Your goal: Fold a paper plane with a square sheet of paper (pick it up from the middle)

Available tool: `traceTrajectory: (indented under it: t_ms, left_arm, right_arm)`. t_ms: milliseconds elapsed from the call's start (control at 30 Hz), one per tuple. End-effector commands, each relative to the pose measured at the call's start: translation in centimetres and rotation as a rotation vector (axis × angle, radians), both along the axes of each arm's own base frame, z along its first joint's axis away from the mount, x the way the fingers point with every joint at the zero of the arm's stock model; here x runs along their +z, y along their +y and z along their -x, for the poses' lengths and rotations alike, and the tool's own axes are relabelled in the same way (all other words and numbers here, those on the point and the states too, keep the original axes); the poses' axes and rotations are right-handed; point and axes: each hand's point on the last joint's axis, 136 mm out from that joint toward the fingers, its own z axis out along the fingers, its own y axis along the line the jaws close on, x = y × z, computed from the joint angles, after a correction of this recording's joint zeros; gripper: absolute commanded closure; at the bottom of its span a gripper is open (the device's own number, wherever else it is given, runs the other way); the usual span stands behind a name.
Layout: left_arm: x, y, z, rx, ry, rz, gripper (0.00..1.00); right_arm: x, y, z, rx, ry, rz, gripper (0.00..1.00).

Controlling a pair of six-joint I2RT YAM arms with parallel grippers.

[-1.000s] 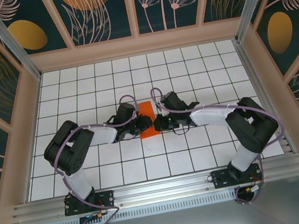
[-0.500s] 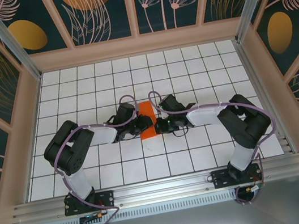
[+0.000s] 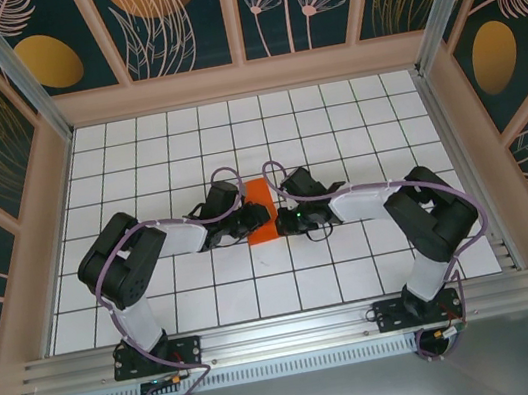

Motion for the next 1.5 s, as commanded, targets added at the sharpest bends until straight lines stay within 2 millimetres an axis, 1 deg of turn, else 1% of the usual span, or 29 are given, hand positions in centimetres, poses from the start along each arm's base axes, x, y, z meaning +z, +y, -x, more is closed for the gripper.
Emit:
traceTrajectory:
  t_ms: [0, 67, 167, 233, 267, 400, 500, 967, 1267, 1400, 1467]
  left_arm:
    - [-2.3, 1.6, 0.3, 0.045, 0.049, -0.093, 0.76]
    - [-2.3, 1.5, 0.3, 0.043, 0.048, -0.091, 0.76]
    - [-2.3, 1.5, 0.4, 0.042, 0.048, -0.09, 0.76]
    - [-2.3, 1.6, 0.3, 0.043, 0.047, -0.09, 0.76]
    - [-2.3, 1.6, 0.3, 0.043, 0.048, -0.091, 0.76]
    - [-2.3, 1.5, 0.3, 0.043, 0.046, -0.09, 0.76]
    - [-2.3, 1.6, 0.3, 0.043, 0.047, -0.089, 0.76]
    - [-2.5, 1.8, 0.3, 0.052, 0.049, -0.103, 0.76]
    - [-2.6, 2.0, 0.2, 0.066, 0.05, -0.113, 0.76]
    - [-2.6, 2.1, 0.1, 0.071, 0.046, -0.12, 0.76]
    - [-2.6, 2.0, 0.1, 0.068, 0.048, -0.115, 0.76]
  right_arm:
    - [-0.9, -0.3, 0.6, 0.021, 0.036, 0.018, 0.9]
    - [0.0, 0.2, 0.7, 0.037, 0.031, -0.018, 0.9]
    - [2.1, 1.0, 0.3, 0.051, 0.0, -0.087, 0.89]
    - [3.0, 1.3, 0.0, 0.059, -0.015, -0.111, 0.89]
    - [3.1, 1.4, -0.1, 0.059, -0.018, -0.112, 0.89]
    - [2.2, 1.3, -0.3, 0.062, 0.001, -0.091, 0.89]
    - [1.3, 1.2, 0.0, 0.064, 0.027, -0.074, 0.89]
    - [-2.0, -1.5, 0.8, 0.02, 0.093, 0.05, 0.89]
    - [-2.5, -2.3, 1.6, 0.018, 0.121, 0.074, 0.89]
    - [-3.0, -3.0, 2.7, 0.028, 0.157, 0.093, 0.89]
    - [-2.9, -3.1, 3.3, 0.04, 0.169, 0.087, 0.89]
